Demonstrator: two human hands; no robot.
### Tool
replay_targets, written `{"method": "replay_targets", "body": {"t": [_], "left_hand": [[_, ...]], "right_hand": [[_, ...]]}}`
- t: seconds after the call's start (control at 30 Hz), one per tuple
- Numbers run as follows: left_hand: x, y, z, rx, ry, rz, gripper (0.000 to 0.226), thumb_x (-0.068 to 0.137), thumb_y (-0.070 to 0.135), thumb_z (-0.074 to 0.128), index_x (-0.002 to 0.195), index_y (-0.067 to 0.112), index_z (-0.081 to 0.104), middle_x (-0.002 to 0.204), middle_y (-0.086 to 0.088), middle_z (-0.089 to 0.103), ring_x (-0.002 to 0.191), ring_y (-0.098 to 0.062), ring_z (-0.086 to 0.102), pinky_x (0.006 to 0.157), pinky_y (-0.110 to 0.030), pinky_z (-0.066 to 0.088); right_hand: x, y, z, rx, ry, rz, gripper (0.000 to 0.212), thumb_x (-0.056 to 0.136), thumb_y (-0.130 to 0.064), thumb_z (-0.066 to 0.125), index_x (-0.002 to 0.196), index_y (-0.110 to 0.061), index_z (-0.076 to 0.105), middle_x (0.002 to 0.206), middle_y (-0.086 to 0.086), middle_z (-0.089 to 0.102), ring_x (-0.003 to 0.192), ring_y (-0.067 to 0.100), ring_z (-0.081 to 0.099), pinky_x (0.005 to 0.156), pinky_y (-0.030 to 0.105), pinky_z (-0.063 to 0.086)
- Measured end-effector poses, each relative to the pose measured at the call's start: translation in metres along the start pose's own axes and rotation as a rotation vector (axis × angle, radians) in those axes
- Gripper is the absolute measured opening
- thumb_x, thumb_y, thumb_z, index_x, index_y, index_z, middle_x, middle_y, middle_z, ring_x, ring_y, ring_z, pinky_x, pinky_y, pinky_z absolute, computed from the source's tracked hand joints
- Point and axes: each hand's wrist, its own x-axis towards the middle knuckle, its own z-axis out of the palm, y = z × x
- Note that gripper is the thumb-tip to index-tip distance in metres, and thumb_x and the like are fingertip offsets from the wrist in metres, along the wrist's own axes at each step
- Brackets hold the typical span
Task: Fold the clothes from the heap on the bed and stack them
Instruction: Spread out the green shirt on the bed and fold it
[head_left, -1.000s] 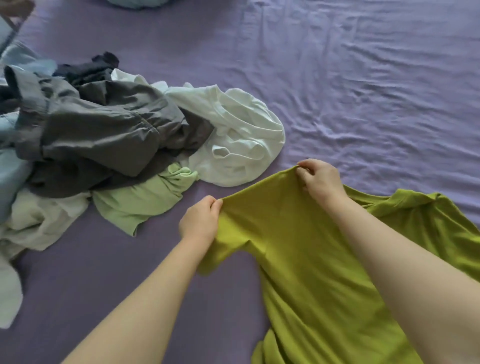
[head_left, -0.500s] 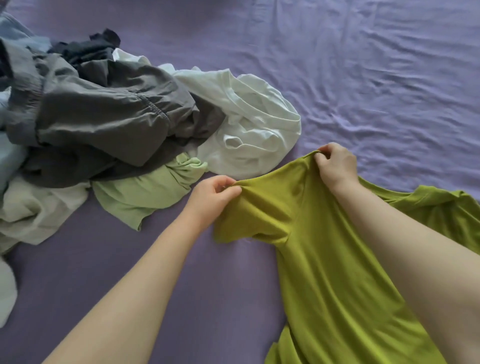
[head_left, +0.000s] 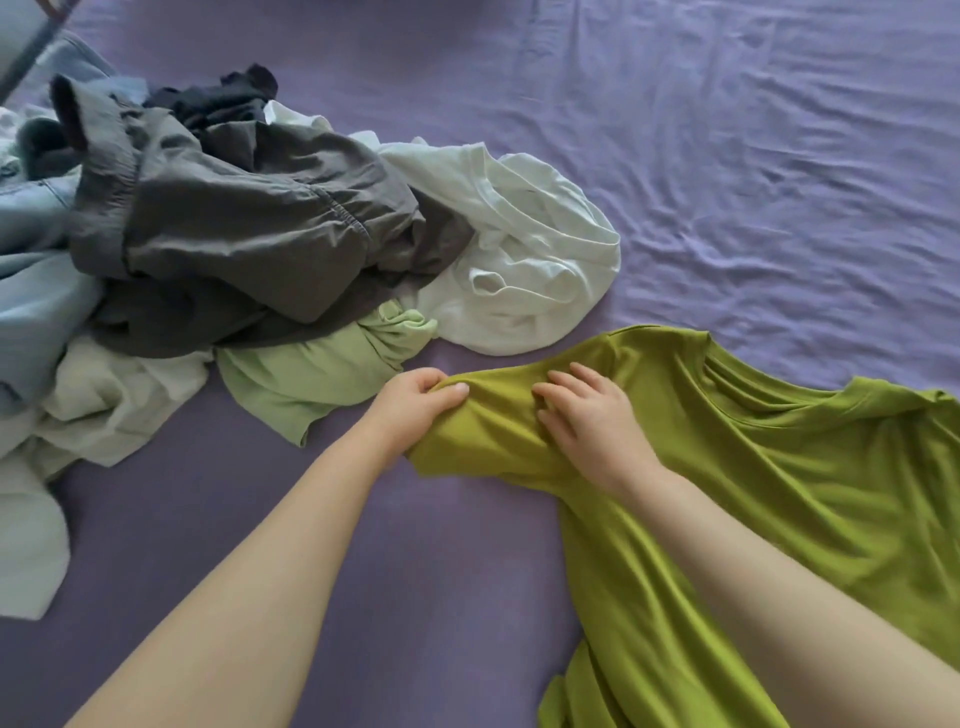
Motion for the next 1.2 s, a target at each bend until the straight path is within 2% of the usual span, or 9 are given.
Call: {"method": "replay_targets", "body": {"t": [0.13, 0.3, 0.37, 0.47, 0.53, 0.73, 0.93, 1.1, 1.2], "left_hand": [[0.0, -0.003, -0.004, -0.307, 0.023, -0.259, 0.014, 0.093, 0.031, 0.061, 0.096, 0.017, 0.062, 0.082, -0.001, 0.064, 0.068, -0.013, 0.061, 0.057, -0.024, 0.051], [-0.009, -0.022, 0.011, -0.49, 0.186, -0.246, 0.066, 0.085, 0.027, 0.072, 0.139, 0.012, 0.037, 0.127, -0.01, 0.055, 0.105, -0.025, 0.063, 0.089, -0.04, 0.053], [-0.015, -0.03, 0.019, -0.327, 0.275, -0.272, 0.07, 0.079, 0.018, 0.078, 0.137, 0.006, 0.04, 0.125, -0.008, 0.052, 0.111, -0.027, 0.059, 0.093, -0.04, 0.051], [-0.022, -0.036, 0.025, -0.269, 0.304, -0.278, 0.02, 0.078, 0.006, 0.073, 0.096, 0.007, 0.065, 0.095, -0.006, 0.066, 0.09, -0.024, 0.063, 0.067, -0.027, 0.049], [-0.025, -0.034, 0.025, -0.268, 0.365, -0.195, 0.011, 0.083, 0.006, 0.062, 0.089, 0.015, 0.061, 0.088, -0.001, 0.063, 0.085, -0.021, 0.059, 0.068, -0.029, 0.046], [-0.031, -0.034, 0.028, -0.093, 0.373, 0.068, 0.022, 0.094, 0.006, 0.047, 0.114, 0.013, 0.05, 0.112, -0.011, 0.058, 0.102, -0.027, 0.055, 0.088, -0.038, 0.046], [-0.039, -0.042, 0.03, -0.148, 0.453, 0.187, 0.026, 0.089, 0.012, 0.064, 0.102, 0.021, 0.044, 0.089, 0.012, 0.051, 0.081, 0.0, 0.052, 0.062, -0.008, 0.039], [-0.053, -0.054, 0.014, -0.143, 0.442, 0.229, 0.065, 0.091, 0.014, 0.061, 0.13, 0.057, 0.033, 0.095, 0.015, 0.049, 0.08, -0.006, 0.051, 0.074, -0.013, 0.042], [-0.056, -0.062, 0.001, 0.055, 0.429, 0.347, 0.068, 0.093, 0.007, 0.055, 0.131, 0.059, 0.034, 0.099, 0.01, 0.052, 0.087, -0.004, 0.052, 0.079, -0.015, 0.042]], "right_hand": [[-0.018, -0.006, 0.012, 0.015, 0.076, 0.11, 0.046, 0.096, -0.039, 0.047, 0.139, -0.023, 0.046, 0.148, 0.005, 0.041, 0.143, 0.028, 0.022, 0.115, 0.047, 0.013], [-0.025, -0.01, 0.03, -0.247, -0.127, 0.113, 0.057, 0.096, -0.054, 0.029, 0.148, -0.033, 0.022, 0.159, 0.002, 0.012, 0.147, 0.027, -0.002, 0.115, 0.049, -0.003], [-0.023, -0.015, 0.032, -0.261, -0.131, 0.14, 0.058, 0.096, -0.055, 0.028, 0.149, -0.033, 0.02, 0.16, 0.002, 0.007, 0.146, 0.027, -0.005, 0.115, 0.051, -0.002], [-0.021, -0.023, 0.032, -0.259, -0.14, 0.181, 0.059, 0.096, -0.055, 0.029, 0.149, -0.031, 0.021, 0.16, 0.004, 0.007, 0.146, 0.028, -0.005, 0.115, 0.052, 0.0], [-0.019, -0.028, 0.031, -0.235, -0.095, 0.179, 0.054, 0.098, -0.05, 0.029, 0.148, -0.029, 0.027, 0.159, 0.005, 0.013, 0.147, 0.028, -0.001, 0.115, 0.051, 0.001], [0.009, -0.039, 0.021, -0.179, 0.141, -0.005, 0.052, 0.085, 0.002, 0.057, 0.134, -0.015, 0.053, 0.142, 0.008, 0.048, 0.138, 0.037, 0.032, 0.102, 0.048, 0.035], [0.026, -0.04, 0.022, -0.283, 0.06, -0.047, 0.027, 0.091, -0.022, 0.057, 0.116, -0.019, 0.065, 0.114, 0.003, 0.064, 0.115, 0.03, 0.046, 0.087, 0.037, 0.031], [0.026, -0.048, 0.014, 0.088, 0.197, 0.158, 0.012, 0.086, -0.019, 0.066, 0.096, -0.016, 0.071, 0.098, 0.002, 0.055, 0.092, 0.023, 0.052, 0.069, 0.031, 0.041], [0.038, -0.057, 0.01, 0.277, 0.205, 0.191, 0.011, 0.086, -0.012, 0.065, 0.098, -0.012, 0.067, 0.102, 0.002, 0.052, 0.083, 0.021, 0.057, 0.075, 0.033, 0.047]]}}
